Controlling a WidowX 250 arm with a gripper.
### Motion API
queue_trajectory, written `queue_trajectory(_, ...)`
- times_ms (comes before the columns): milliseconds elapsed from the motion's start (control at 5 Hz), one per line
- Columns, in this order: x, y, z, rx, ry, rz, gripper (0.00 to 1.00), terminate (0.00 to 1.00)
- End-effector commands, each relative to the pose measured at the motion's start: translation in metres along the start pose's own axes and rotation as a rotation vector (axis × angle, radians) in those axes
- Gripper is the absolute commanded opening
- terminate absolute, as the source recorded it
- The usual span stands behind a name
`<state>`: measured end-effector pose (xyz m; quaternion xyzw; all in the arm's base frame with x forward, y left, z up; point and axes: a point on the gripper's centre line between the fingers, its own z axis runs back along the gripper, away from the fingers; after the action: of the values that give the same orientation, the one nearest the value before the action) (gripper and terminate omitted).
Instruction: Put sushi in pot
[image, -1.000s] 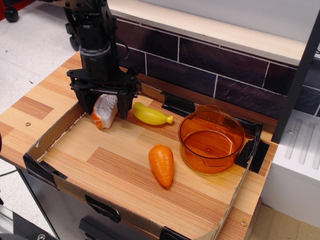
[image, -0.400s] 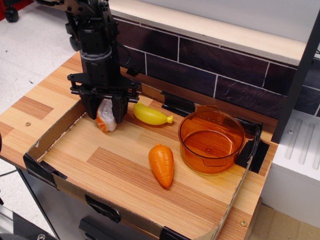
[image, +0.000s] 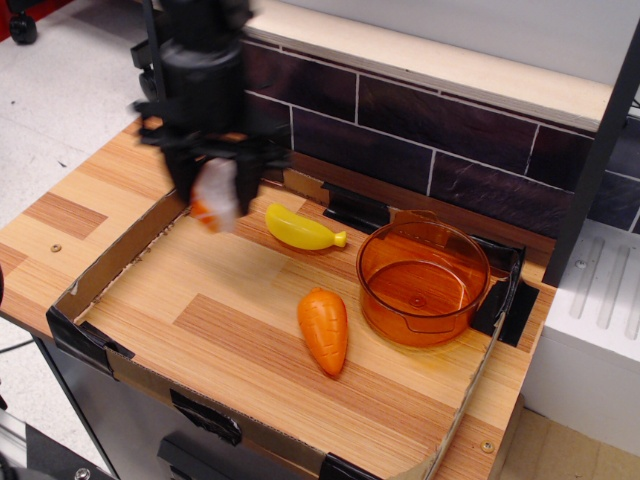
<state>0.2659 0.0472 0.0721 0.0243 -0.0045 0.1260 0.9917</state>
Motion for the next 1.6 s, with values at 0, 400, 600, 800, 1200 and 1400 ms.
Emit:
queue_trajectory(0,0.001,-0.065,0.019,-0.068,-0.015,-0.039,0.00,0.00)
queue_trajectory(400,-0.006,-0.103,0.008,-0.114,0.005,-0.066,0.00,0.00)
queue_trajectory(600,-0.008,-0.114,-0.001,-0.141,0.000,-0.097,0.00,0.00)
queue_trajectory(800,-0.008,-0.119,-0.012,-0.139,0.024,-0.088,0.00,0.00)
queue_trajectory(1200,-0.009,-0.121,-0.028,-0.140,0.026,-0.084,0.00,0.00)
queue_trajectory(1400,-0.007,-0.120,-0.039,-0.111,0.018,-0.087,0.00,0.00)
